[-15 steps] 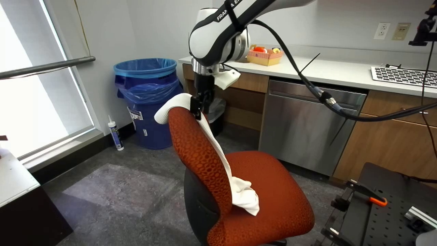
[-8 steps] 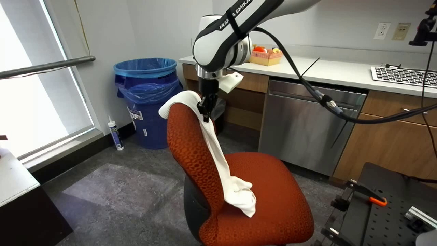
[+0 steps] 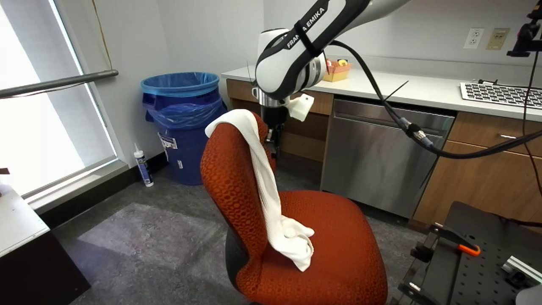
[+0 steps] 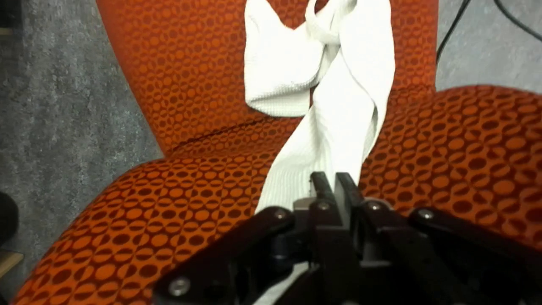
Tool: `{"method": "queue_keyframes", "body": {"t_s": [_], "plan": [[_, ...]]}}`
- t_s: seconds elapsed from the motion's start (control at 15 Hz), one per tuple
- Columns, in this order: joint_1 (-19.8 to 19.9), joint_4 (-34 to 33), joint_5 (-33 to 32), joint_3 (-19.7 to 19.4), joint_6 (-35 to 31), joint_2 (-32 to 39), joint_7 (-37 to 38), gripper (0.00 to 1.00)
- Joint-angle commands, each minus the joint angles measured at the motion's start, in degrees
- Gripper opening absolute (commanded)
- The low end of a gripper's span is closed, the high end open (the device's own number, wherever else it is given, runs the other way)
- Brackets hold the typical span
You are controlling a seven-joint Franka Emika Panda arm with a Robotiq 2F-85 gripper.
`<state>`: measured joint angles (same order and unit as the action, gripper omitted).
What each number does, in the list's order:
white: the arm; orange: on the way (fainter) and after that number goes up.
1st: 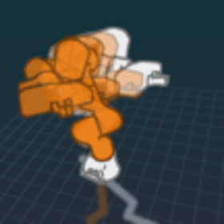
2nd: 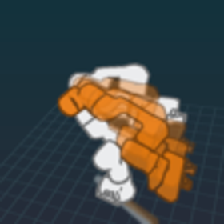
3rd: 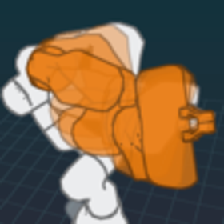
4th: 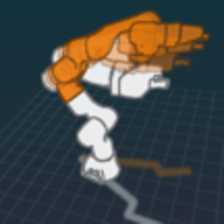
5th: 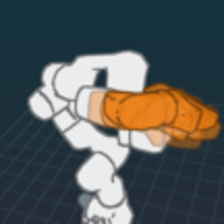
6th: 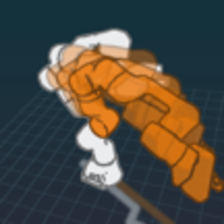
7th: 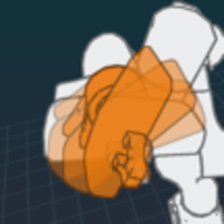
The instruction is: Remove the white item from the backrest of the chair and put it on the seat
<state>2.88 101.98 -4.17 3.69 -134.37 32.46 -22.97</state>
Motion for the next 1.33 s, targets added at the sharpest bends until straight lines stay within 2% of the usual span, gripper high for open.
{"method": "queue_keyframes", "body": {"t_s": [0.0,0.33,0.4,0.53,0.8,1.0,1.07,1.27], "plan": [[-0.6,9.8,-4.1,-0.8,-1.0,-4.1,-0.5,0.00],[-1.6,15.1,-8.0,-1.9,-2.2,-5.0,2.6,0.00],[-1.7,15.5,-8.3,-2.2,-4.0,-5.7,4.1,0.25],[-2.3,16.0,-8.7,-3.2,-8.2,-7.4,8.2,0.34],[-3.9,14.1,-9.9,-5.8,-14.4,-9.7,15.2,0.69],[-6.9,11.3,-14.6,-9.7,-18.8,-9.2,23.7,0.93],[-8.2,9.9,-17.0,-11.4,-20.0,-8.6,27.1,1.00],[-11.0,5.6,-22.5,-15.9,-21.2,-6.9,35.3,1.00]]}}
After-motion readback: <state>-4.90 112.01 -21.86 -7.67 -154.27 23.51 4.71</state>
